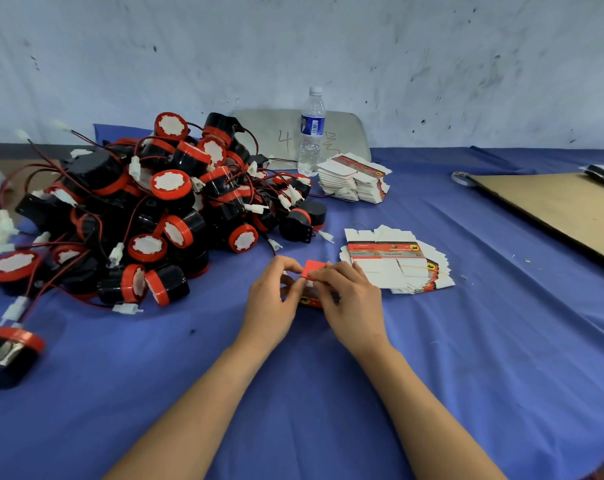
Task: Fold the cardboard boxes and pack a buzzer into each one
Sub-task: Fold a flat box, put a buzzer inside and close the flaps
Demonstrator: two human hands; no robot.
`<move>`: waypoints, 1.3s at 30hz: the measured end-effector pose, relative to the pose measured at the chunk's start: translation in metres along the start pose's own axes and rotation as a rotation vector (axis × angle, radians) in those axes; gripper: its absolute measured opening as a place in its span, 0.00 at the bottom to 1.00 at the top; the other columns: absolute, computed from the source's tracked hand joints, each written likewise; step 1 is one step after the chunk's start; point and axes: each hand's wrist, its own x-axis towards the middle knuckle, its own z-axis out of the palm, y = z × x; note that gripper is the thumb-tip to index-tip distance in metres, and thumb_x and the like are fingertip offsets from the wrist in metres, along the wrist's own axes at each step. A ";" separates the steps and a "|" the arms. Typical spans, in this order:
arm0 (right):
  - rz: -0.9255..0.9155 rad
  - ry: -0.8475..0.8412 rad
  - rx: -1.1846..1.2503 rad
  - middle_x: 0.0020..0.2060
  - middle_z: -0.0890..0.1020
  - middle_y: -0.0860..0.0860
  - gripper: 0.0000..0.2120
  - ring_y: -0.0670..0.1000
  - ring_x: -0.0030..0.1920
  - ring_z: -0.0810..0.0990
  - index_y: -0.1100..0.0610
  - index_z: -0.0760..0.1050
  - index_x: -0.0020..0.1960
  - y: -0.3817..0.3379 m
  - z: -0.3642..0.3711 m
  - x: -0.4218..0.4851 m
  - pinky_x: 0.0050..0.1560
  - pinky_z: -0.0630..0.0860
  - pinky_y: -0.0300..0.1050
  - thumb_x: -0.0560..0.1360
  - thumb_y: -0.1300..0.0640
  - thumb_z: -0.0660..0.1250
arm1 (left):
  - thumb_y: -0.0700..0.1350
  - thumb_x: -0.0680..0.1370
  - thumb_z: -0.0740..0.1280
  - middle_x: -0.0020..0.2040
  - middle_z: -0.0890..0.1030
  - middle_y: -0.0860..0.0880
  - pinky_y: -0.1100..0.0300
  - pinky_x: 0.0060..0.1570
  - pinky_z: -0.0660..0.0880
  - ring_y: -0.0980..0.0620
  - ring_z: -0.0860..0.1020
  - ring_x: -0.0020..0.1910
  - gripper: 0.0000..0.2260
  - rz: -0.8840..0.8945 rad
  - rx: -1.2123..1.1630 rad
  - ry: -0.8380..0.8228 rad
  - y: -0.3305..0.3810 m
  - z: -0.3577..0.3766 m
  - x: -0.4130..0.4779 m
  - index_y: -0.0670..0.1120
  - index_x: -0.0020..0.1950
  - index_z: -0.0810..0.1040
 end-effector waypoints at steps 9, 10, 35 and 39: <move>0.035 -0.014 -0.005 0.41 0.82 0.52 0.07 0.58 0.39 0.78 0.58 0.84 0.47 0.000 -0.001 0.001 0.43 0.78 0.49 0.72 0.66 0.71 | 0.33 0.78 0.64 0.54 0.79 0.50 0.69 0.48 0.75 0.53 0.78 0.53 0.15 -0.444 -0.446 0.001 0.015 0.011 0.004 0.53 0.56 0.71; 0.031 -0.011 0.003 0.41 0.82 0.52 0.07 0.56 0.40 0.78 0.58 0.84 0.47 0.000 -0.001 0.001 0.44 0.78 0.51 0.72 0.67 0.71 | 0.32 0.78 0.63 0.57 0.79 0.46 0.62 0.54 0.76 0.49 0.78 0.56 0.15 -0.497 -0.533 0.007 0.017 0.014 0.004 0.52 0.58 0.70; 0.014 -0.333 0.086 0.62 0.79 0.51 0.15 0.57 0.71 0.70 0.59 0.80 0.61 0.006 -0.009 -0.007 0.73 0.56 0.64 0.77 0.67 0.64 | 0.32 0.81 0.58 0.53 0.81 0.47 0.57 0.55 0.74 0.51 0.77 0.53 0.12 -0.439 -0.619 -0.063 0.005 0.011 0.004 0.47 0.52 0.76; 0.078 -0.225 0.104 0.69 0.72 0.51 0.18 0.54 0.73 0.65 0.58 0.75 0.66 0.006 -0.013 -0.011 0.73 0.61 0.57 0.76 0.64 0.67 | 0.32 0.81 0.57 0.59 0.78 0.50 0.59 0.62 0.72 0.53 0.75 0.60 0.14 -0.377 -0.454 -0.119 0.011 0.008 0.004 0.50 0.53 0.76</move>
